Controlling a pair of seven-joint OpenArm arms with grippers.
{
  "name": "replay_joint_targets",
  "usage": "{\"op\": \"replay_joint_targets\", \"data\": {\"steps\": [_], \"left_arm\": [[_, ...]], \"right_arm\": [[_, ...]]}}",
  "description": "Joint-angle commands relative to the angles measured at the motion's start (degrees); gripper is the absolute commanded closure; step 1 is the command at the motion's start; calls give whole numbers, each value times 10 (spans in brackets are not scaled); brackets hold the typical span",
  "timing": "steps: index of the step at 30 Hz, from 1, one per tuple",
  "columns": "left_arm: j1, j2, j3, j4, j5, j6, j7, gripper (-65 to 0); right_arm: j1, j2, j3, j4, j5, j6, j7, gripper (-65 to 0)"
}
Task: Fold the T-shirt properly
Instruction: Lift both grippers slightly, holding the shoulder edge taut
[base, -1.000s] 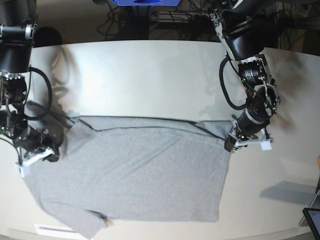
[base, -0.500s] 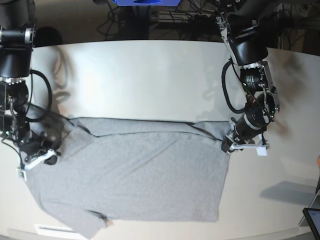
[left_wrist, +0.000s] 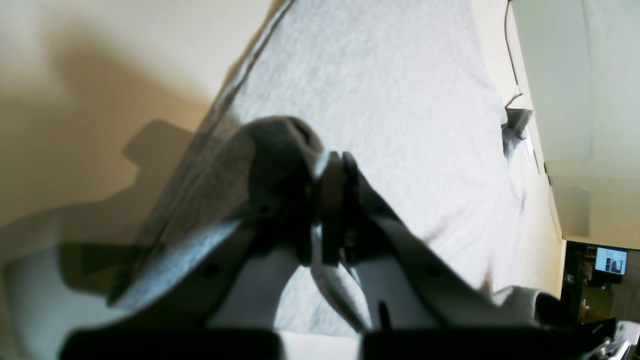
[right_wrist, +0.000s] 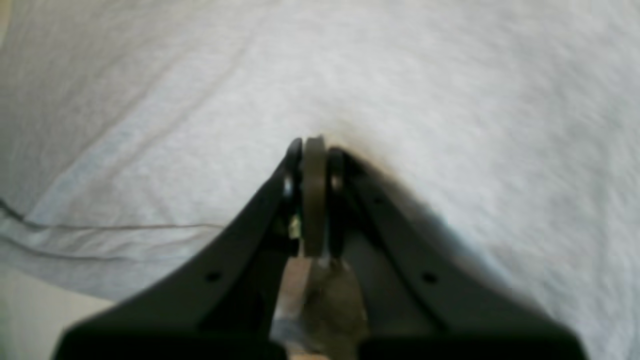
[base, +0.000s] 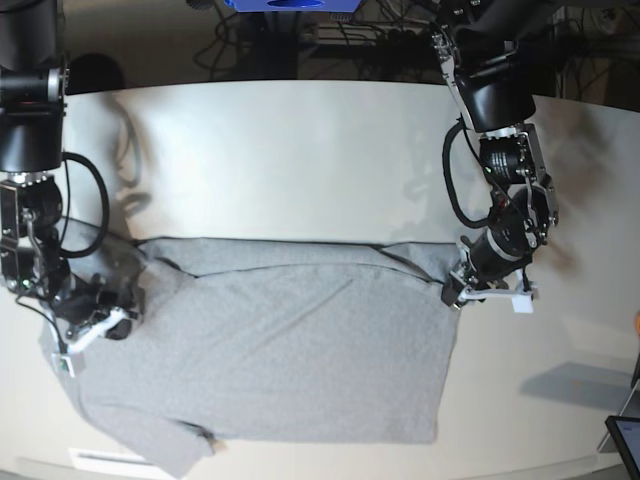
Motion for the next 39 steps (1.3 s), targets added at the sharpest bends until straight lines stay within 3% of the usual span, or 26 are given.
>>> {"op": "replay_joint_targets", "data": {"steps": [1, 14, 18, 25, 29, 32, 34, 37, 39], "left_arm": [[-13, -6, 0, 10, -8, -6, -7, 0], [-14, -10, 0, 10, -8, -6, -7, 0], [-15, -15, 0, 10, -8, -7, -7, -2], [-25, -21, -1, 16, -8, -8, -33, -286], [-26, -37, 16, 26, -8, -9, -77, -333], [-14, -64, 81, 91, -5, -9, -81, -328], [5, -72, 112, 144, 30, -9, -81, -326], [58, -70, 132, 224, 129, -9, -83, -322], [105, -53, 137, 270, 206, -9, -113, -299]], "right_arm": [[16, 12, 2, 10, 4, 0, 15, -7], [23, 11, -3, -21, 4, 0, 16, -12], [23, 11, -1, -21, 4, 0, 16, -77], [18, 11, -1, -7, 4, 3, 42, -268], [-18, 17, -2, 50, 4, 4, 109, -332], [-50, 33, -1, 92, 3, 4, 138, -334], [-69, 38, 0, 112, 3, 4, 139, -334], [-111, 41, 1, 143, 3, 4, 139, -334], [-139, 48, 9, 163, 1, 3, 141, -334]]}}
